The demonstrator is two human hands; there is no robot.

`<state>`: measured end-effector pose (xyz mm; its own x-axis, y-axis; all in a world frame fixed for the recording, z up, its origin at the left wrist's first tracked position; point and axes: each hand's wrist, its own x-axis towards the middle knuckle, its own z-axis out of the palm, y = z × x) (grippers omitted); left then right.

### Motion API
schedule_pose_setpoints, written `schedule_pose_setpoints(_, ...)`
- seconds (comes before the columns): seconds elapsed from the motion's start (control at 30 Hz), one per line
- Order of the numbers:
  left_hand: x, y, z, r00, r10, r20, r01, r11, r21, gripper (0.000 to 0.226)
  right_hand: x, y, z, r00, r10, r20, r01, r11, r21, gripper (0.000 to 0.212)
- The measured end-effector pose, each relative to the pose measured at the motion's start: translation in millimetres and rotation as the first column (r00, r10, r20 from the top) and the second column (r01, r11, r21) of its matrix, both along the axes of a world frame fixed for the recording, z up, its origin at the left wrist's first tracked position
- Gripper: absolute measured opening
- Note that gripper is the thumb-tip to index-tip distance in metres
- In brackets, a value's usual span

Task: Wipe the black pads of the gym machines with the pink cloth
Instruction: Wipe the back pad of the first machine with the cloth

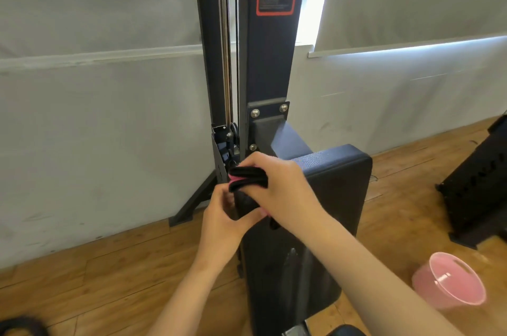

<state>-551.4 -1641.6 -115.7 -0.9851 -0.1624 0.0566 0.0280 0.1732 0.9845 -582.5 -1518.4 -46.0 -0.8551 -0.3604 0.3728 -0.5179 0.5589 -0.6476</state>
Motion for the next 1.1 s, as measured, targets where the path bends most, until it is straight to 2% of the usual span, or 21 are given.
schedule_pose_setpoints(0.07, 0.1, -0.3, -1.1, 1.000, 0.000, 0.004, 0.000, 1.000, -0.003, 0.052, -3.7, 4.1, -2.2, 0.999, 0.008, -0.040, -0.006, 0.999, 0.035, 0.021)
schedule_pose_setpoints(0.13, 0.7, -1.4, -2.5, 1.000, -0.011, 0.017, 0.011, 1.000, 0.015, 0.052, -11.9, 20.2, -2.2, 0.997, -0.055, -0.062, 0.058, 0.997, 0.054, 0.022)
schedule_pose_setpoints(0.23, 2.1, -2.2, -1.9, 1.000, -0.020, 0.011, 0.019, 1.000, 0.010, 0.052, -28.5, 54.0, 1.7, 0.971, -0.233, -0.060, 0.235, 0.971, 0.040, 0.022)
schedule_pose_setpoints(0.33, 2.5, -1.8, -0.2, 1.000, -0.019, 0.005, 0.019, 1.000, 0.012, 0.052, -43.1, 84.4, 6.5, 0.903, -0.427, -0.048, 0.429, 0.902, 0.053, 0.018)
schedule_pose_setpoints(0.4, 2.3, -1.6, 0.4, 1.000, -0.019, 0.010, 0.019, 1.000, 0.012, 0.054, -45.3, 86.4, 8.0, 0.875, -0.484, -0.020, 0.485, 0.872, 0.063, 0.015)
schedule_pose_setpoints(0.47, 2.7, -0.6, 1.3, 0.999, -0.029, 0.022, 0.029, 1.000, 0.004, 0.059, -40.7, 68.6, 6.9, 0.899, -0.437, -0.034, 0.439, 0.895, 0.083, 0.013)
schedule_pose_setpoints(0.57, 3.3, 0.8, 1.0, 0.999, -0.031, 0.023, 0.031, 1.000, 0.001, 0.066, -25.8, 31.0, 5.5, 0.973, -0.223, -0.054, 0.227, 0.969, 0.100, 0.014)
schedule_pose_setpoints(0.63, 3.1, -0.2, 0.0, 1.000, -0.024, 0.019, 0.024, 1.000, 0.001, 0.067, -23.3, 25.7, 4.9, 0.987, -0.152, -0.052, 0.157, 0.982, 0.108, 0.017)
schedule_pose_setpoints(0.7, 2.6, -1.7, -0.9, 1.000, -0.021, 0.017, 0.022, 1.000, -0.006, 0.065, -28.9, 39.6, 4.9, 0.983, -0.184, -0.021, 0.185, 0.980, 0.075, 0.018)
schedule_pose_setpoints(0.77, 2.3, -3.1, -2.5, 1.000, -0.027, 0.015, 0.027, 1.000, -0.016, 0.061, -39.1, 63.9, 4.2, 0.955, -0.295, -0.032, 0.296, 0.955, 0.037, 0.015)
schedule_pose_setpoints(0.87, 1.4, -3.1, -4.6, 1.000, -0.027, 0.009, 0.027, 1.000, -0.001, 0.056, -55.5, 106.5, 5.9, 0.870, -0.492, -0.042, 0.493, 0.870, 0.026, 0.010)
schedule_pose_setpoints(0.93, 2.0, -2.0, -3.2, 1.000, -0.025, 0.008, 0.025, 1.000, 0.007, 0.059, -61.6, 123.5, 8.9, 0.826, -0.563, 0.033, 0.563, 0.826, -0.002, 0.010)
schedule_pose_setpoints(1.0, 2.5, 0.5, 0.1, 0.999, -0.028, 0.016, 0.028, 0.999, 0.024, 0.062, -63.9, 120.1, 8.3, 0.826, -0.562, 0.040, 0.562, 0.827, 0.013, 0.012)
schedule_pose_setpoints(1.1, -3.0, 7.8, 11.8, 0.999, -0.036, -0.026, 0.037, 0.999, 0.037, 0.056, -55.1, 83.0, 3.9, 0.910, -0.415, -0.010, 0.415, 0.909, 0.030, 0.014)
